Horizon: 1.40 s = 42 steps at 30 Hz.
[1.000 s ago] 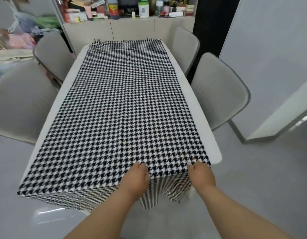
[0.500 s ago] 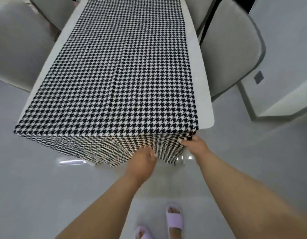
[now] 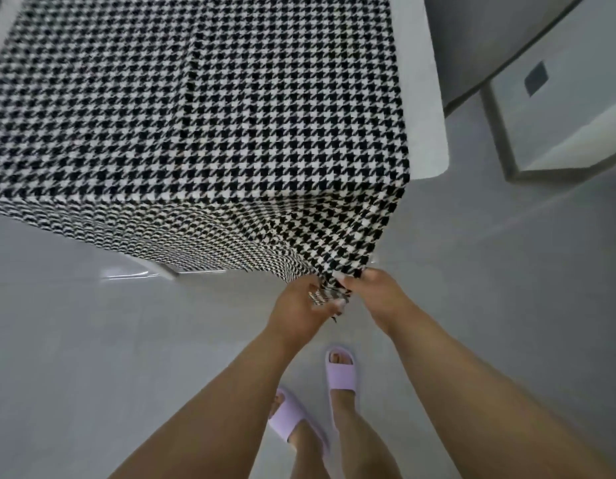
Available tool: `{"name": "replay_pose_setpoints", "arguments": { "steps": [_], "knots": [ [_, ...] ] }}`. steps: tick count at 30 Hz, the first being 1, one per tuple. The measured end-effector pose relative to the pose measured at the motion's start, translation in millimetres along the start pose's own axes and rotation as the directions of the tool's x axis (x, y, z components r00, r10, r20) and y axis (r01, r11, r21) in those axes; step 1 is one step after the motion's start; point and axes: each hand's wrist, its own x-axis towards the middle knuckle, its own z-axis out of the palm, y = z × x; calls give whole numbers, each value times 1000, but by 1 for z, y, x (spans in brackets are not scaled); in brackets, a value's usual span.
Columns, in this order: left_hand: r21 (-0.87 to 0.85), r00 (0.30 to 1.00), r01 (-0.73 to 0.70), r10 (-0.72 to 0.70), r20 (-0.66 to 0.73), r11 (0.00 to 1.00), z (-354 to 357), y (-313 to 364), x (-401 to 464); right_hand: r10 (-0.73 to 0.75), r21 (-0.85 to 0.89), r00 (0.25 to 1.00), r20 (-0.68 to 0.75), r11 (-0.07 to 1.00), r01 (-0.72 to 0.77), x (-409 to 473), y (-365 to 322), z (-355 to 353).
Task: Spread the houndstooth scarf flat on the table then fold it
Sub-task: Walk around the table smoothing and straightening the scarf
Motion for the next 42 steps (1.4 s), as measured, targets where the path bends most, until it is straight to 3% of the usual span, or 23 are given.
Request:
{"name": "replay_pose_setpoints", "arguments": {
  "steps": [5, 8, 14, 18, 22, 28, 33, 38, 42],
  "knots": [
    [39, 998, -69, 69, -13, 997, 1, 9, -3, 20, 12, 1000, -18, 1000, -20, -7, -3, 8],
    [-56, 997, -79, 79, 3, 995, -12, 10, -4, 11, 215, 996, 89, 976, -30, -18, 4, 11],
    [-364, 996, -71, 46, -79, 929, -42, 17, -8, 106, -89, 982, 156, 992, -93, -44, 36, 25],
    [-467, 998, 0, -32, -61, 884, -50, 11, -25, 57, 32, 994, 90, 998, -60, -54, 21, 34],
    [-480, 997, 71, -63, 33, 875, -44, -4, -52, -33, 113, 997, 67, 993, 26, -51, -12, 44],
    [-403, 995, -71, 34, -96, 912, -63, 8, -58, -51, 146, 990, 130, 989, 32, -53, -33, 58],
    [-464, 984, -145, 76, -164, 874, -96, 19, -57, -58, -102, 962, 265, 991, 87, -65, -17, 59],
    [-496, 987, -129, 64, -146, 859, -114, 26, -59, -135, -265, 975, 174, 948, 179, -59, -29, 62],
    [-504, 982, -125, 34, -186, 854, -120, 26, -58, -236, -445, 941, 243, 835, 324, -43, -45, 70]
  ]
}}
